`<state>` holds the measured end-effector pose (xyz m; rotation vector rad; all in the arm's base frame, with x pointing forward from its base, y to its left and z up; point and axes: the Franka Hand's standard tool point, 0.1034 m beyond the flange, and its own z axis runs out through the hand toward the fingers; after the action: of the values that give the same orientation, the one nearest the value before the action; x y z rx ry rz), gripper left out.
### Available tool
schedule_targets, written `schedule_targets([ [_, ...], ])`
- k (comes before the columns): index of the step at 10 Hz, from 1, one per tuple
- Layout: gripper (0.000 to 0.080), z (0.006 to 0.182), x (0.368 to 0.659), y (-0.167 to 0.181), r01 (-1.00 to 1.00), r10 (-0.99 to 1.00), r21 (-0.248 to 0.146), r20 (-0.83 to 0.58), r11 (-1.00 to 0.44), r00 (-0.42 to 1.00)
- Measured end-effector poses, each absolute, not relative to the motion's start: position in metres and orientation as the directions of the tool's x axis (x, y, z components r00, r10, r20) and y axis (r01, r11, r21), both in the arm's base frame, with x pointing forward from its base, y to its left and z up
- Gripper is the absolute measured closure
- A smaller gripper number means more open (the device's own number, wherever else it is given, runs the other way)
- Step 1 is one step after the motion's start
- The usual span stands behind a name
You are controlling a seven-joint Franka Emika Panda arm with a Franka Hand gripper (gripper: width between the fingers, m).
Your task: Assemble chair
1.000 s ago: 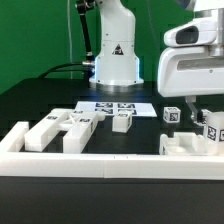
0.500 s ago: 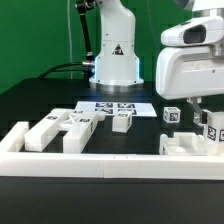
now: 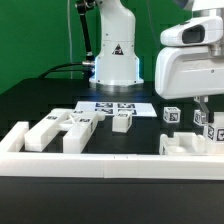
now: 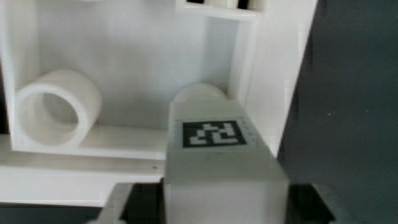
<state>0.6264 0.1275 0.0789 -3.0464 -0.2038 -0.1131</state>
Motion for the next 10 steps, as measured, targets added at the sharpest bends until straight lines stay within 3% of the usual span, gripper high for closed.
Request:
schedule_targets([
  [1,0.0511,0.0789,0.6263,0.1278,0.113,0.106,-0.084,0.078,-0.99,0.991],
  [5,0.0509,0.0788,0.6265,0.1272,-0.288,-0.294,-0.11,0.038,-0.951,0.955],
  [8,0.0509,0.0789,0.6278,0.1261,-0.638,-0.643,-0.131,-0.005,-0.759,0.766],
  [10,0.0508,0.0787,0.6276,0.1276,-0.745,-0.749,-0.129,-0.024,-0.654,0.662],
])
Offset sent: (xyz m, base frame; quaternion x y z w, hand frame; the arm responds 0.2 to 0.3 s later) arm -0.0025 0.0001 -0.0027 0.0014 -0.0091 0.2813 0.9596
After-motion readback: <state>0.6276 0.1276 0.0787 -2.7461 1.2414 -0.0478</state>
